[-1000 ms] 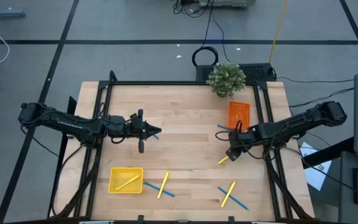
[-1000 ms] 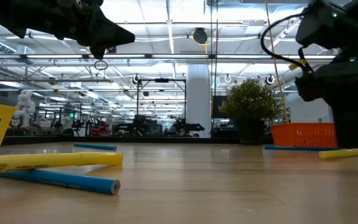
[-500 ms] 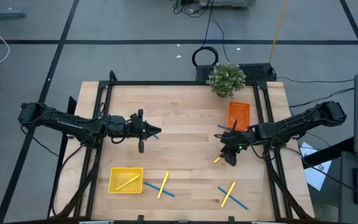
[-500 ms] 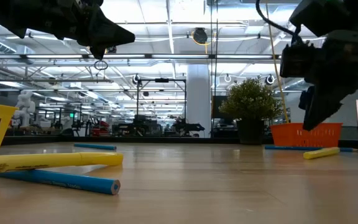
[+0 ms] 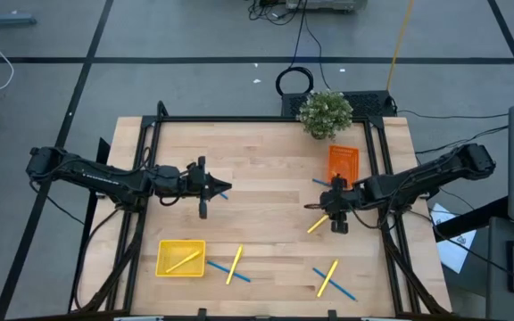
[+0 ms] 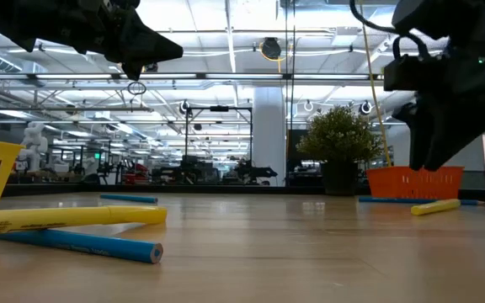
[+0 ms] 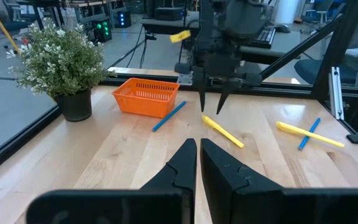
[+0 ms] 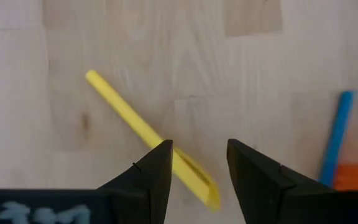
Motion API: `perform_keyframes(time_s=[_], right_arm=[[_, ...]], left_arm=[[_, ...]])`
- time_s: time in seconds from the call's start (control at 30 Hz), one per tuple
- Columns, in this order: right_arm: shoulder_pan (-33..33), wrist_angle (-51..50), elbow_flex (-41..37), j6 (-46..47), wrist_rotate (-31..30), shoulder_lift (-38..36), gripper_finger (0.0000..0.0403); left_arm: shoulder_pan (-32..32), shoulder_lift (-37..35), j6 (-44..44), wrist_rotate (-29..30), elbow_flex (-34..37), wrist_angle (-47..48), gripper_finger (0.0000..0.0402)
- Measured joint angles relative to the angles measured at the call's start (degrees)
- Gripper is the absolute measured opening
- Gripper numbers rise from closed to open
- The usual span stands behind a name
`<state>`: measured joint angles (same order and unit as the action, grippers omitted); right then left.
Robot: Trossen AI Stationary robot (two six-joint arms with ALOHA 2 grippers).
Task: Sort pens & pencils
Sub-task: Put the top left yellow ballpen into the yellow bin
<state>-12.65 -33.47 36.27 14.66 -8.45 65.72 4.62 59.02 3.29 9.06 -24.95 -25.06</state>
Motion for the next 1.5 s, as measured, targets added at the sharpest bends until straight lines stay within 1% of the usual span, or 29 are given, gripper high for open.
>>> perform_keyframes(time_s=[0.13, 0.27, 0.5, 0.77, 0.83, 0.9, 1.07, 1.3, 1.5], right_arm=[[-2.1, -2.3, 0.3, -2.1, -1.3, 2.5, 0.0144], [-3.0, -5.5, 0.3, -2.7, -0.3, 6.7, 0.0144], [-3.8, -2.6, 0.3, -6.4, -0.1, 11.8, 0.0144], [-3.8, -1.9, 0.5, -6.2, -0.1, 13.4, 0.014], [-3.8, -1.9, 0.5, -6.0, -0.1, 13.5, 0.013], [-3.8, -2.1, 0.5, -5.9, 0.0, 13.5, 0.011], [-3.7, -2.4, 0.5, -4.5, 0.2, 13.5, 0.0029], [-3.7, -2.2, 0.4, 0.4, -0.1, 13.3, 0.0026], [-3.7, -0.6, 0.1, 2.5, -0.5, 10.5, 0.0026]], left_arm=[[0.0, 0.0, 0.0, 0.0, 0.0, 0.0, 0.0028], [0.0, 0.0, 0.0, 0.0, 0.0, 0.0, 0.0028], [0.0, 0.0, 0.0, 0.0, 0.0, 0.0, 0.0028], [0.0, 0.0, 0.0, 0.0, 0.0, 0.0, 0.0028], [0.0, 0.0, 0.1, 0.0, 0.0, 0.0, 0.0028], [0.0, 0.0, 0.1, 0.0, 0.0, 0.0, 0.0028], [0.0, 0.0, 0.2, 0.0, 0.0, 0.0, 0.0028], [0.0, 0.0, 0.2, 0.0, 0.0, 0.1, 0.0028], [0.0, 0.0, 0.2, 0.0, 0.0, 0.0, 0.0028]])
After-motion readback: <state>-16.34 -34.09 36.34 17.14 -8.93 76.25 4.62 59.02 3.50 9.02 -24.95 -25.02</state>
